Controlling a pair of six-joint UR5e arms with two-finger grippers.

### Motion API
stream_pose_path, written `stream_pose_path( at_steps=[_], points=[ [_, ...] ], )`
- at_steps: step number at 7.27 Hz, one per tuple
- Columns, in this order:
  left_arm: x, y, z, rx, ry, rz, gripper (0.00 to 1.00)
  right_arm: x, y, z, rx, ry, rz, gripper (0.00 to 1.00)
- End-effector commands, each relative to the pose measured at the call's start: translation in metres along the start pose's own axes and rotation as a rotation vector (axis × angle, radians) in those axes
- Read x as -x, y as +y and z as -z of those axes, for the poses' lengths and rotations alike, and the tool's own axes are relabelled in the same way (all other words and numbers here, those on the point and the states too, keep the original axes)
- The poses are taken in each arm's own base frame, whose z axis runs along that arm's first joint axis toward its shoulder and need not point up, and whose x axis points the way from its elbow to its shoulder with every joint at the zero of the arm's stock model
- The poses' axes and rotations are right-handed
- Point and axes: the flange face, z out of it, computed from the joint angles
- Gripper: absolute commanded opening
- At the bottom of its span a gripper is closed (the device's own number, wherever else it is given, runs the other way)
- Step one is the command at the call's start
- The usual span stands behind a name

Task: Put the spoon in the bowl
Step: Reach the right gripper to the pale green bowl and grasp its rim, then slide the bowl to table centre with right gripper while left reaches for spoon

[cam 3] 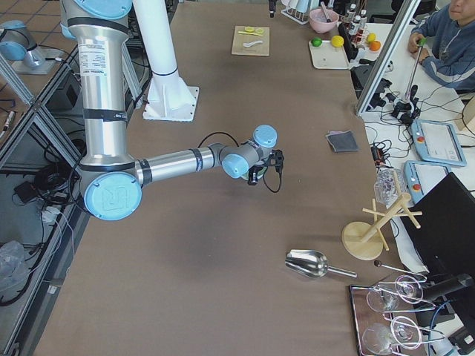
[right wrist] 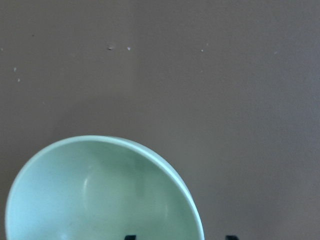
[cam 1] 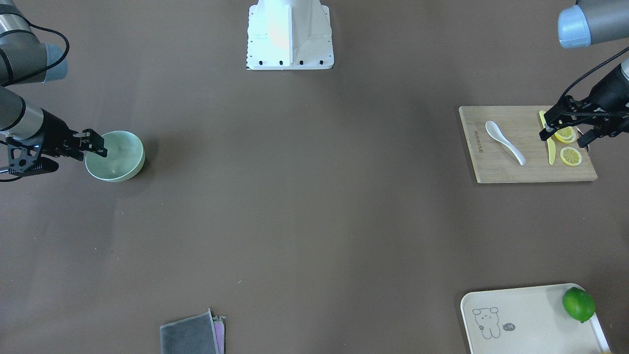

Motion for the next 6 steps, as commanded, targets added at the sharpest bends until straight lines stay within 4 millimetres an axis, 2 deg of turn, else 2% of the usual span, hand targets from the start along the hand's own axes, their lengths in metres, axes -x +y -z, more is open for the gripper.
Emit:
stream_pose_path(
  at_steps=[1, 2, 3, 4, 5, 6],
  points=[
    [-0.001, 0.000, 0.000, 0.001, 0.003, 0.001, 0.93, -0.001, 0.000, -0.003, 0.004, 0.004, -0.002, 0.14],
    [0.000, -0.001, -0.001, 0.006, 0.002, 0.046, 0.93, -0.001, 0.000, -0.003, 0.004, 0.005, -0.003, 0.00],
    [-0.002, 0.002, -0.001, 0.008, 0.004, 0.072, 0.93, 0.007, -0.001, 0.000, 0.000, -0.006, 0.005, 0.00],
    [-0.010, 0.006, -0.011, 0.026, 0.004, 0.151, 0.93, 0.044, -0.016, 0.009, -0.023, -0.040, -0.058, 0.00],
    [-0.013, 0.015, -0.022, 0.052, 0.001, 0.187, 0.92, 0.108, -0.029, 0.006, -0.022, -0.086, -0.125, 0.00],
    [-0.004, 0.025, -0.034, 0.080, -0.011, 0.199, 0.89, 0.149, -0.036, 0.011, -0.025, -0.120, -0.162, 0.00]
  ],
)
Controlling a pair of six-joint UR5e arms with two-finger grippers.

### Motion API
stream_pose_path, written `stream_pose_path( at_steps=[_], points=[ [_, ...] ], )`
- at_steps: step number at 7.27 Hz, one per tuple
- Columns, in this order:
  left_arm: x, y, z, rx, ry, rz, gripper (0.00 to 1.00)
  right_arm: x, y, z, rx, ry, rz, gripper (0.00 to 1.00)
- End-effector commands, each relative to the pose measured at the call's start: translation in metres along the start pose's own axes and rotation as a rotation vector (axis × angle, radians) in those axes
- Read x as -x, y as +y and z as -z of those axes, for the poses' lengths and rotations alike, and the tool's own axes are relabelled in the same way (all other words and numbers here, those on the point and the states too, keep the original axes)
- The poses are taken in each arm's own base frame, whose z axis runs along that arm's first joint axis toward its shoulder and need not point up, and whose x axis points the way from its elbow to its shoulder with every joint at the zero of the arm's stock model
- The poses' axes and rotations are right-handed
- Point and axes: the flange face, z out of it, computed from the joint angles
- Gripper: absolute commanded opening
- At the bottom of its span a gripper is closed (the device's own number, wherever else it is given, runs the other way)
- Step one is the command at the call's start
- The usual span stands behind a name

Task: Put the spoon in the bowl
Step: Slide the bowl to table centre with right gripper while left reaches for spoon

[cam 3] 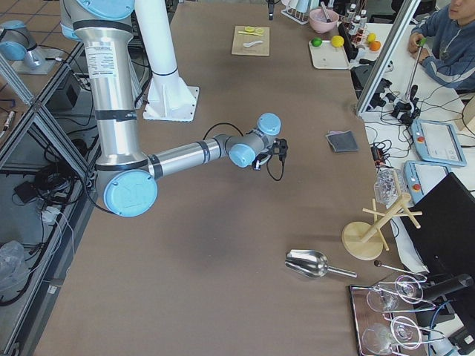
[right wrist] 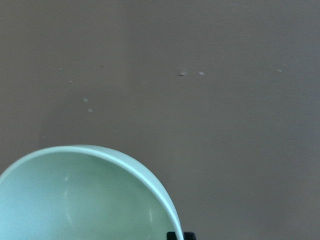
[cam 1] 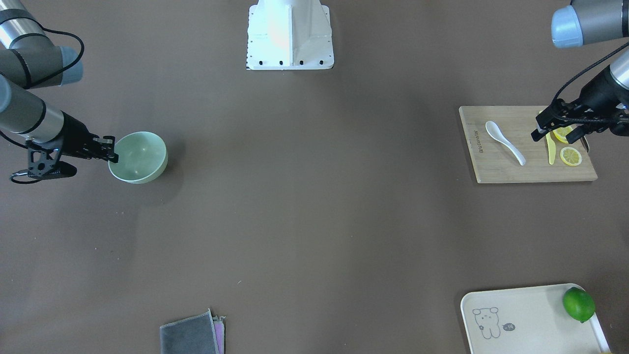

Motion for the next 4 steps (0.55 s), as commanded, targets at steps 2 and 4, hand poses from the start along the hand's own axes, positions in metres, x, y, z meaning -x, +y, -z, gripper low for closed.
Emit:
stream_pose_path(
  at_steps=[2, 4],
  points=[
    [0.040, 0.023, -0.042, 0.046, -0.082, 0.056, 0.79, 0.145, 0.010, -0.023, -0.032, -0.068, -0.106, 0.00],
    [0.039, 0.032, -0.070, 0.058, -0.078, 0.103, 0.71, 0.203, 0.021, -0.047, -0.057, -0.073, -0.135, 0.00]
  ],
)
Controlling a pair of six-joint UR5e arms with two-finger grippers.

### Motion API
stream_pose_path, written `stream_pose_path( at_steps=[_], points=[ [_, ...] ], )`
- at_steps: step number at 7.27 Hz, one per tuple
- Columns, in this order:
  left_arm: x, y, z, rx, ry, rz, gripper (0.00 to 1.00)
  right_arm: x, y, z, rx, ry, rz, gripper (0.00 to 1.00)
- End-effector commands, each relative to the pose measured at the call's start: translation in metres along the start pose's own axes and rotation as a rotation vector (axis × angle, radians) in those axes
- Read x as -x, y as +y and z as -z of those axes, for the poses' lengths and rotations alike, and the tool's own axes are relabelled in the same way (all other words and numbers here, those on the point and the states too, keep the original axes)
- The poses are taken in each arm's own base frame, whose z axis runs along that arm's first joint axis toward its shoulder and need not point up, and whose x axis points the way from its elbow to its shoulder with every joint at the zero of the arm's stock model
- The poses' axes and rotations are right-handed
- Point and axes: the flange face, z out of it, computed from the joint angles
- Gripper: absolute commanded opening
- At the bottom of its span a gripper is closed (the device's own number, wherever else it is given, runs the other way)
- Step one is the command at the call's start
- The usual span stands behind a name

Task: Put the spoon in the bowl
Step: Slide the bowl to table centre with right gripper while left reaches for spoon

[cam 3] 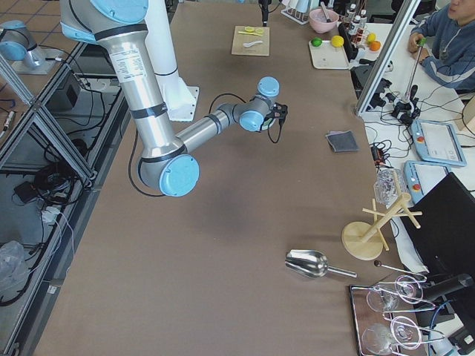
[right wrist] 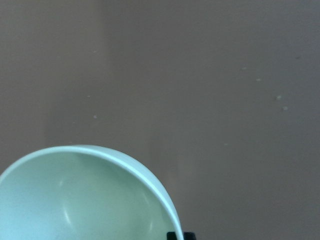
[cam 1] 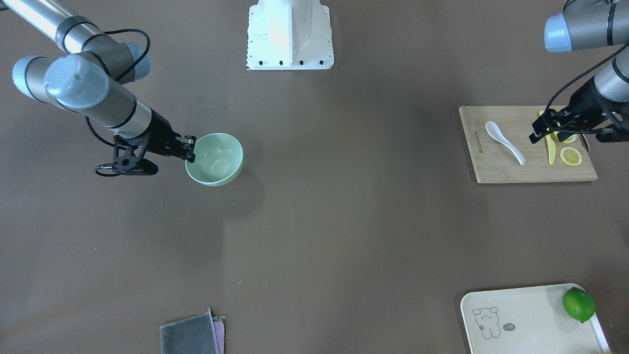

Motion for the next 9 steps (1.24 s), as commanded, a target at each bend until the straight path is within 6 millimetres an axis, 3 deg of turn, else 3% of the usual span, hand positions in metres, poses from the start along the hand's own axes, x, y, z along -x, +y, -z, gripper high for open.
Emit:
stream_pose_path(
  at_steps=[1, 5, 8, 9],
  points=[
    [-0.005, 0.012, -0.036, -0.019, -0.043, 0.026, 0.71, 0.045, 0.019, -0.023, -0.018, -0.011, -0.021, 0.00],
    [-0.008, 0.041, -0.100, -0.013, -0.043, 0.015, 0.71, 0.065, 0.026, -0.036, -0.038, -0.014, -0.013, 0.00],
    [-0.007, 0.041, -0.102, -0.012, -0.046, 0.014, 0.62, 0.068, 0.029, -0.037, -0.034, -0.017, -0.018, 0.00],
    [-0.003, 0.043, -0.104, -0.009, -0.053, 0.017, 0.53, 0.071, 0.029, -0.037, -0.036, -0.019, -0.017, 0.00]
  ],
)
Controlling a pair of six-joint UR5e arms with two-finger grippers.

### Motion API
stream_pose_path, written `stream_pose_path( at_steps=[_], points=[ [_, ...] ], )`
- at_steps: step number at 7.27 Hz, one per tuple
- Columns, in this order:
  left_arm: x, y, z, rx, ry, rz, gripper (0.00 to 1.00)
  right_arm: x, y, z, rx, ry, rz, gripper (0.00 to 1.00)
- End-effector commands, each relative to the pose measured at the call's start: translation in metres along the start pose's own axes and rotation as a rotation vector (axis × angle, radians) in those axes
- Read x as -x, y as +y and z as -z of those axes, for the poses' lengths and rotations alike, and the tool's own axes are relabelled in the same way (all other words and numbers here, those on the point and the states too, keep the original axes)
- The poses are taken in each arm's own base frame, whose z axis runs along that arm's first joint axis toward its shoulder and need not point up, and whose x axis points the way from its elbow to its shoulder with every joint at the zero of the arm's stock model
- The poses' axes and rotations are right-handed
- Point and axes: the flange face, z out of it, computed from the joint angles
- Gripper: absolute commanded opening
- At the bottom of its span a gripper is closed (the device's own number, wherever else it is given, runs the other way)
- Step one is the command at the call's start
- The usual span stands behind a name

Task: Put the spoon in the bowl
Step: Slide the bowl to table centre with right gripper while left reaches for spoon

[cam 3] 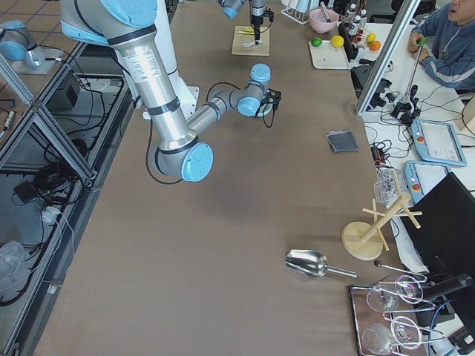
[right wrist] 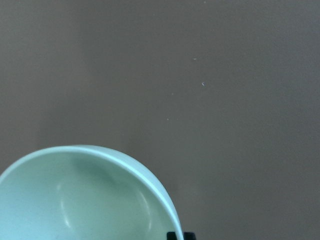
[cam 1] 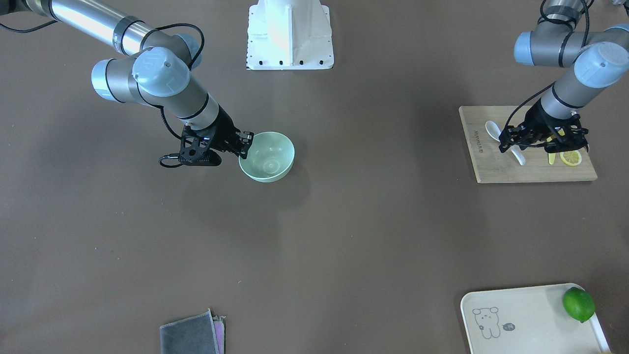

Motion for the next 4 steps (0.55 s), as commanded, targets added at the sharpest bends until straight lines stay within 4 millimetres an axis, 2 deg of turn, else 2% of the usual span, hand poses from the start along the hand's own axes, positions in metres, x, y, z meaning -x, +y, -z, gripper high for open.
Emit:
stream_pose_path(
  at_steps=[1, 3, 4],
  points=[
    [0.0079, 0.0036, -0.0032, 0.000, -0.012, 0.005, 0.43, 0.0033, 0.0007, -0.0017, -0.014, 0.000, 0.004, 0.00],
    [0.0078, 0.0036, -0.0031, 0.000, -0.011, 0.004, 0.25, 0.0047, 0.0010, -0.0008, -0.014, -0.002, 0.004, 0.00],
    [0.0065, 0.0032, -0.0024, -0.001, -0.010, 0.013, 0.01, 0.0038, -0.0008, 0.0007, -0.021, -0.002, -0.001, 0.99]
  ],
)
